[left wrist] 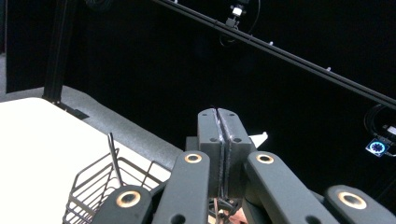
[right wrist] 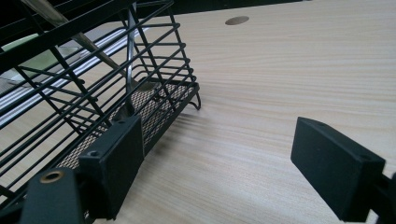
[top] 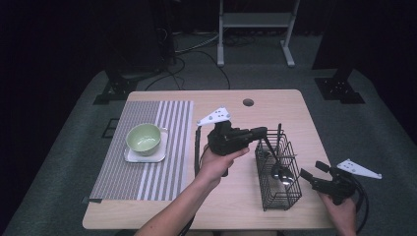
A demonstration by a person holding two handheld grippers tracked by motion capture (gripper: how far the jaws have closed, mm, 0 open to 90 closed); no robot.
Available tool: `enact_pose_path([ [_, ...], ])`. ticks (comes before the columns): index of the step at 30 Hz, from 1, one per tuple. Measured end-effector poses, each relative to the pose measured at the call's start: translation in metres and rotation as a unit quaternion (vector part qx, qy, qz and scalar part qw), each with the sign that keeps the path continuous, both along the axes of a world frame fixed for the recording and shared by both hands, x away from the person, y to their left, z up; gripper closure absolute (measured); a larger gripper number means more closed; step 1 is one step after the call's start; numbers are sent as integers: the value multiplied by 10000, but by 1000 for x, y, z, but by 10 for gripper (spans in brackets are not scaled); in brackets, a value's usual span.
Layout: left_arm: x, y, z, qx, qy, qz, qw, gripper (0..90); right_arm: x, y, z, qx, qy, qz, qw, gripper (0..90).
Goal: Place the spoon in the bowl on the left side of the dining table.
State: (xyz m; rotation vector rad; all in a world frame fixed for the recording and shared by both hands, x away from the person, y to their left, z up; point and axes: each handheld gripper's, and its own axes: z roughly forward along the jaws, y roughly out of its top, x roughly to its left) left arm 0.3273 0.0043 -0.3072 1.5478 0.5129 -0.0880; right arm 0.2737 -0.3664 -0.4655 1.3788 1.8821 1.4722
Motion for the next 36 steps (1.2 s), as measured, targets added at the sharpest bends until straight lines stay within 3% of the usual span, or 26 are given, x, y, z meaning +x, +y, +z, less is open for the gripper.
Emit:
enact_pose_path([
  [17, 6, 25, 27, -366, -69, 272, 9989, 894, 0, 0, 0, -55, 10, -59, 10000, 161],
  [28, 19, 62, 38, -465, -93, 753, 9960, 894, 0, 0, -1, -85, 7, -68, 9999, 161],
  [36, 26, 92, 45, -437, -139, 1168, 9921, 894, -1, -1, -1, -86, 12, -89, 9999, 161],
])
